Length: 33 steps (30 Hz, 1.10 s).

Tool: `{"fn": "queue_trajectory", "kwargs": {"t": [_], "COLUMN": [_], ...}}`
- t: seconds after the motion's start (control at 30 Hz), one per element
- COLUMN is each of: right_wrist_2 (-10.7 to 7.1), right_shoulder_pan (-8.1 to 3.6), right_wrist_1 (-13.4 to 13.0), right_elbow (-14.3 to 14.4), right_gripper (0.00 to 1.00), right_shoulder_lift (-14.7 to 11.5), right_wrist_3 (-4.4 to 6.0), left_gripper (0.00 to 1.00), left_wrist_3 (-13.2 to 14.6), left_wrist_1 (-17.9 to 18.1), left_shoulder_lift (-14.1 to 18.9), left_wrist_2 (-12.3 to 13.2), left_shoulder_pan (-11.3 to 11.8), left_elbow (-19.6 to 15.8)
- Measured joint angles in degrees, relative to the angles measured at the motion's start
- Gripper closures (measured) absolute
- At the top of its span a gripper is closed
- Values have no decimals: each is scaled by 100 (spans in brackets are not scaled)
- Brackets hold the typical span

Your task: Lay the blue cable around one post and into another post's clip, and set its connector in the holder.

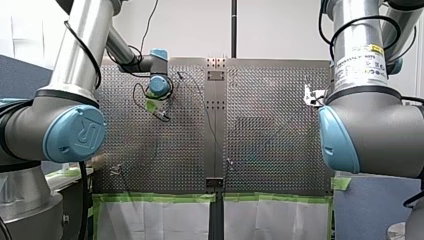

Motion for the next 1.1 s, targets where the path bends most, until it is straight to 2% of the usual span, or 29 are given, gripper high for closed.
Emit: {"fn": "queue_trajectory", "kwargs": {"t": [0.13,0.37,0.47,0.83,0.93,1.1], "right_wrist_2": [-38,-100,-101,-95,-90,-140], "right_shoulder_pan": [-12,-24,-37,-52,-46,-24], "right_wrist_1": [-1,-57,-99,-271,-395,-596], "right_elbow": [-30,-36,-34,21,72,105], "right_gripper": [100,100,100,100,100,100], "right_shoulder_lift": [11,13,14,26,33,38], "right_wrist_3": [-133,-432,-489,-422,-335,-133], "left_gripper": [0,0,0,0,0,0], "left_wrist_3": [38,50,52,125,134,138], "left_wrist_1": [0,1,5,16,13,3], "left_shoulder_lift": [0,0,0,0,0,0], "left_wrist_2": [-6,-15,-16,-16,-16,-16], "left_shoulder_pan": [0,5,7,7,6,4], "left_elbow": [-1,-1,-1,-1,-2,-2]}}
